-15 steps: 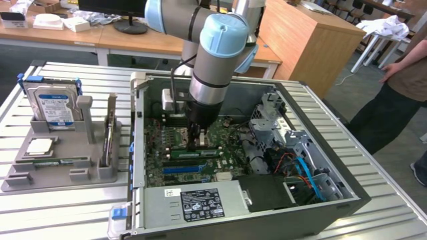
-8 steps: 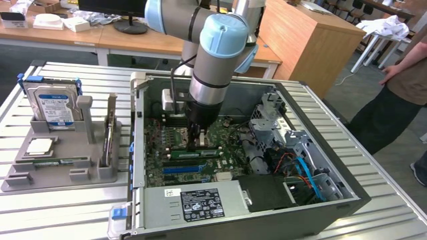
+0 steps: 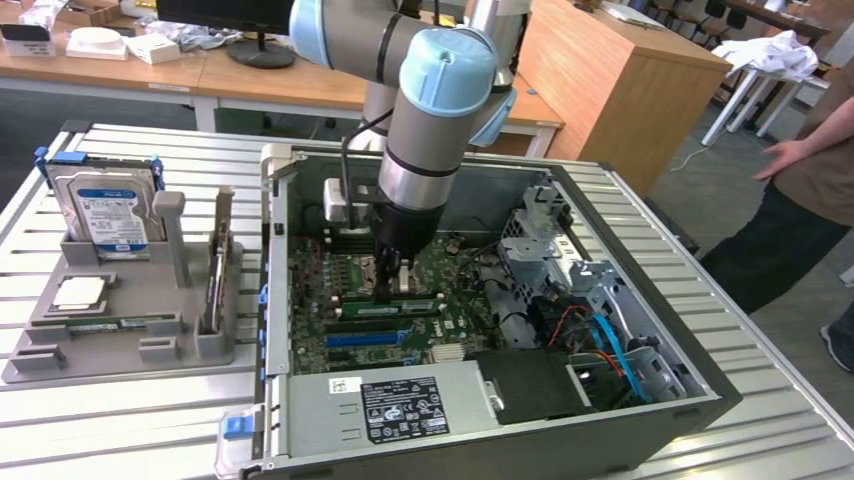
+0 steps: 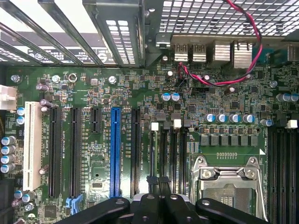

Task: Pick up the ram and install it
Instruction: 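Press down the ram until it locks into place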

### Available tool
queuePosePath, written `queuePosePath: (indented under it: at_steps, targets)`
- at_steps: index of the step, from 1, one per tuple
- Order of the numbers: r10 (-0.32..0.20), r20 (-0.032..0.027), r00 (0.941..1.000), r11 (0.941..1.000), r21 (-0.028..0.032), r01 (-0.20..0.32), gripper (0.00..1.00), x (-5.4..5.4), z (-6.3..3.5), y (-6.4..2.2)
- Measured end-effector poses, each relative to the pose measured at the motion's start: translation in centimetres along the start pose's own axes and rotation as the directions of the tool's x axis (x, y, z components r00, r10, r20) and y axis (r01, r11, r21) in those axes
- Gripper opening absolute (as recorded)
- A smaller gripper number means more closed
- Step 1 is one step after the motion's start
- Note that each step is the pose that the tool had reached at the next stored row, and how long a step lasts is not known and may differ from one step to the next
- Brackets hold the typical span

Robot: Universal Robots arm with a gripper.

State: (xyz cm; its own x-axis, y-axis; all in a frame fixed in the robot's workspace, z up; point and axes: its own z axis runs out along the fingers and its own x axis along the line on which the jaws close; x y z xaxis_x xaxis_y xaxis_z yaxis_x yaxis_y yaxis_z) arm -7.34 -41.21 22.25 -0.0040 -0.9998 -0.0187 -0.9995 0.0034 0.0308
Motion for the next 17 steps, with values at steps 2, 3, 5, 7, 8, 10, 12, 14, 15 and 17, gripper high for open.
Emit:
queuePosePath:
  at_steps: [2, 3, 5, 7, 8, 10, 12, 14, 15, 17]
  targets:
    - [0.000, -0.0003, 1.0000, 1.0000, -0.0001, 0.000, 0.10, 0.0, 0.05, 0.00]
    - [0.000, -0.0003, 1.0000, 1.0000, -0.0001, 0.000, 0.10, 0.0, 0.05, 0.00]
    - [0.000, -0.0003, 1.0000, 1.0000, -0.0001, 0.000, 0.10, 0.0, 0.06, 0.00]
    - [0.000, -0.0001, 1.0000, 1.0000, 0.0000, 0.000, 0.10, 0.0, 0.07, 0.00]
    - [0.000, 0.0000, 1.0000, 1.0000, 0.0000, 0.000, 0.10, 0.0, 0.07, 0.00]
    - [0.000, 0.0006, 1.0000, 1.0000, 0.0002, 0.000, 0.10, 0.0, 0.01, 0.00]
    - [0.000, 0.0018, 1.0000, 1.0000, 0.0012, 0.000, 0.10, 0.0, -0.16, -0.01]
    - [0.000, 0.0002, 1.0000, 1.0000, 0.0001, 0.000, 0.10, 0.0, -0.55, 0.01]
    - [0.000, 0.0003, 1.0000, 1.0000, 0.0002, 0.000, 0.10, 0.0, -0.73, 0.02]
    - [0.000, 0.0000, 1.0000, 1.0000, 0.0001, 0.000, 0.10, 0.0, -1.15, 0.03]
